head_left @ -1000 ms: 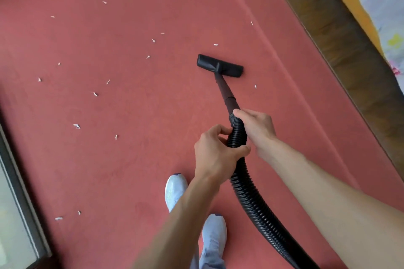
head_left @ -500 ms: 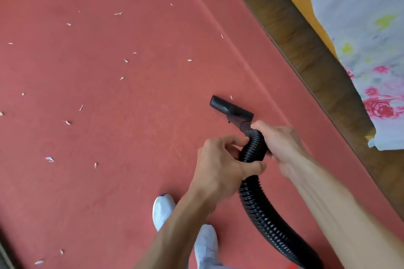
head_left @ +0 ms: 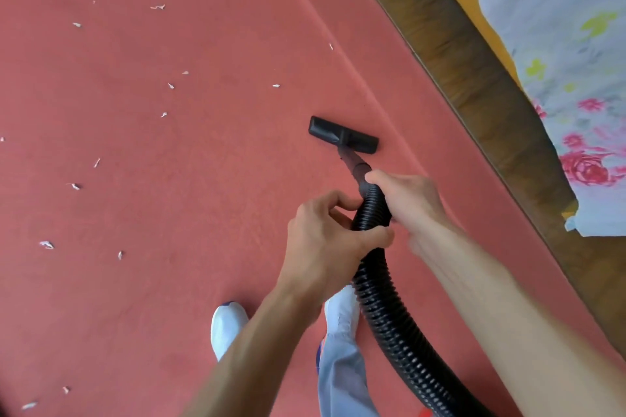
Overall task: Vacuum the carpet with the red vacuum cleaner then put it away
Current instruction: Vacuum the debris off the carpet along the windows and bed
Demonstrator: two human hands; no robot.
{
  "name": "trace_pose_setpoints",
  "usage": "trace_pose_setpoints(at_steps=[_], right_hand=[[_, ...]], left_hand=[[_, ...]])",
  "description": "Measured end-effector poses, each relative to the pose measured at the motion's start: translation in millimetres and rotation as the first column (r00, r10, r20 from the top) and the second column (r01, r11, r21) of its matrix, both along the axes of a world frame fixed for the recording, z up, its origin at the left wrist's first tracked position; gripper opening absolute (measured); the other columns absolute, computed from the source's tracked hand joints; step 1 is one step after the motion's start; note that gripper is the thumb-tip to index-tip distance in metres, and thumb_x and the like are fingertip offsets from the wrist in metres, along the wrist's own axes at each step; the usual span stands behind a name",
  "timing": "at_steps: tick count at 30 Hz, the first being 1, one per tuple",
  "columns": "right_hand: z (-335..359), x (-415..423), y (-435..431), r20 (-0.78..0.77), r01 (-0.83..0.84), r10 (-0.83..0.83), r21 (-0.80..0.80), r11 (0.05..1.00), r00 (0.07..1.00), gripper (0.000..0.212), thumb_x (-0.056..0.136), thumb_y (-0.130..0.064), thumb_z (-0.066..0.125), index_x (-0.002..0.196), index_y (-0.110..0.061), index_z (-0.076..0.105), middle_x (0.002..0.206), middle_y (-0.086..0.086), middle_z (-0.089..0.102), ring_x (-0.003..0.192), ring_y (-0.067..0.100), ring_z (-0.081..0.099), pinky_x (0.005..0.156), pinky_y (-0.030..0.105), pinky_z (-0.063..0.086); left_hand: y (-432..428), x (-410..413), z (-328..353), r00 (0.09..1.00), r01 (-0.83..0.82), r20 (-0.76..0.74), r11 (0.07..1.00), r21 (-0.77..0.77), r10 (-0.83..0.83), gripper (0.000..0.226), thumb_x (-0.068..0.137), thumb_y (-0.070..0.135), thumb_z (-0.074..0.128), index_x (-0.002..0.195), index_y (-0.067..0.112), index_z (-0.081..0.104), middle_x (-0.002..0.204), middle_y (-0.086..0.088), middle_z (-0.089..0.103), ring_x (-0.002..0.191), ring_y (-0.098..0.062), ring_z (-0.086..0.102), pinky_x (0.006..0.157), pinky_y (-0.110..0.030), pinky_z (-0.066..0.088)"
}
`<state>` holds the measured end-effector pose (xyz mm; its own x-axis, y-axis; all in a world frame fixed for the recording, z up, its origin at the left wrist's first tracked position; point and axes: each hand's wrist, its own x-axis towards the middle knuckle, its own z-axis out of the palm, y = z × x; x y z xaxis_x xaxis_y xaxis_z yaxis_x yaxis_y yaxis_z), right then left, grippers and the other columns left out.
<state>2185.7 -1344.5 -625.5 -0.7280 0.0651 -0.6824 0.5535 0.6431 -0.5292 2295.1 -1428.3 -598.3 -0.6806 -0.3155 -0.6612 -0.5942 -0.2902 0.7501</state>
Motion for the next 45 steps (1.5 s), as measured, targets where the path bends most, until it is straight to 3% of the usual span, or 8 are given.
trace_pose_setpoints(at_steps=[3, 6, 11, 18, 25, 37, 41, 45], right_hand=[[8.4, -9.3, 19.1, 0.099, 0.002, 0.004, -0.060, 0.998, 0.995, 0.017, 0.074, -0.029, 0.070, 0.072, -0.012, 0.072, 0.066, 0.000, 0.056, 0.063, 0.019, 0.048, 0.062, 0.031, 0.037], [0.6, -32.8, 17.2, 0.204, 0.079, -0.059, -0.094, 0.992, 0.977, 0.031, 0.069, -0.037, 0.075, 0.086, -0.011, 0.073, 0.076, 0.004, 0.067, 0.069, 0.022, 0.060, 0.069, 0.033, 0.049], [-1.1, -78.8, -9.6, 0.097, 0.077, -0.066, -0.110, 0.991, 0.993, 0.055, 0.050, -0.043, 0.075, 0.093, -0.008, 0.070, 0.102, 0.014, 0.073, 0.091, 0.031, 0.071, 0.089, 0.048, 0.056], [-4.1, -107.7, -25.2, -0.044, -0.110, 0.107, -0.073, 0.991, 0.993, 0.017, 0.075, -0.027, 0.070, 0.075, -0.010, 0.068, 0.067, 0.001, 0.059, 0.056, 0.018, 0.050, 0.054, 0.027, 0.039], [-57.2, -125.3, -48.2, -0.066, -0.257, 0.263, 0.090, 0.962, 0.962, 0.021, 0.075, -0.032, 0.067, 0.071, -0.011, 0.064, 0.063, 0.000, 0.058, 0.057, 0.021, 0.052, 0.053, 0.027, 0.038], [-96.1, -197.4, -126.1, -0.076, -0.323, 0.331, 0.101, 0.941, 0.941, 0.028, 0.078, -0.028, 0.068, 0.056, -0.015, 0.057, 0.055, -0.001, 0.053, 0.056, 0.020, 0.050, 0.054, 0.027, 0.038], [-80.9, -225.7, -159.3, -0.106, -0.320, 0.331, 0.108, 0.941, 0.938, 0.018, 0.074, -0.027, 0.069, 0.076, -0.009, 0.068, 0.070, 0.004, 0.063, 0.065, 0.024, 0.058, 0.062, 0.031, 0.045], [-52.6, -251.8, -194.3, -0.071, -0.299, 0.302, 0.046, 0.953, 0.951, 0.032, 0.074, -0.023, 0.072, 0.101, -0.007, 0.066, 0.079, 0.004, 0.063, 0.066, 0.020, 0.058, 0.056, 0.026, 0.046]], left_hand=[[11.2, -8.2, 8.6, 0.999, 0.039, -0.020, 0.999, -0.012, -0.039, 0.030, 0.064, 0.019, 0.088, 0.084, 0.019, 0.066, 0.054, 0.013, 0.056, 0.050, -0.005, 0.054, 0.047, -0.013, 0.040], [20.1, -29.9, 8.4, 0.999, -0.033, 0.007, 0.999, -0.025, 0.033, 0.031, 0.066, 0.024, 0.088, 0.088, 0.021, 0.067, 0.060, 0.010, 0.061, 0.054, -0.005, 0.057, 0.050, -0.015, 0.043], [19.3, -66.5, 7.6, 0.979, -0.203, -0.038, 0.977, -0.065, 0.201, 0.029, 0.065, 0.027, 0.090, 0.086, 0.024, 0.071, 0.065, 0.012, 0.063, 0.060, -0.004, 0.062, 0.053, -0.014, 0.044], [29.4, -84.7, 1.4, 0.926, -0.376, 0.001, 0.923, 0.077, 0.377, 0.031, 0.067, 0.017, 0.089, 0.095, 0.023, 0.076, 0.066, 0.014, 0.066, 0.060, -0.003, 0.066, 0.051, -0.010, 0.045], [12.3, -105.1, -45.2, 0.896, -0.443, 0.113, 0.886, 0.135, 0.430, 0.039, 0.067, 0.018, 0.090, 0.103, 0.026, 0.077, 0.079, 0.005, 0.076, 0.068, -0.008, 0.072, 0.057, -0.012, 0.049], [-56.0, -182.2, -88.3, 0.892, -0.446, 0.119, 0.892, 0.070, 0.436, 0.043, 0.067, 0.014, 0.090, 0.106, 0.019, 0.072, 0.077, 0.004, 0.073, 0.053, 0.005, 0.064, 0.046, -0.008, 0.045], [-84.2, -208.1, -78.4, 0.883, -0.469, 0.067, 0.880, 0.074, 0.464, 0.043, 0.067, 0.013, 0.090, 0.106, 0.017, 0.073, 0.076, 0.005, 0.072, 0.052, 0.005, 0.063, 0.046, -0.008, 0.045], [-116.6, -229.8, -55.1, 0.880, -0.476, 0.026, 0.879, 0.032, 0.475, 0.041, 0.066, 0.018, 0.090, 0.104, 0.020, 0.075, 0.080, 0.005, 0.074, 0.065, -0.004, 0.070, 0.053, -0.010, 0.052]])
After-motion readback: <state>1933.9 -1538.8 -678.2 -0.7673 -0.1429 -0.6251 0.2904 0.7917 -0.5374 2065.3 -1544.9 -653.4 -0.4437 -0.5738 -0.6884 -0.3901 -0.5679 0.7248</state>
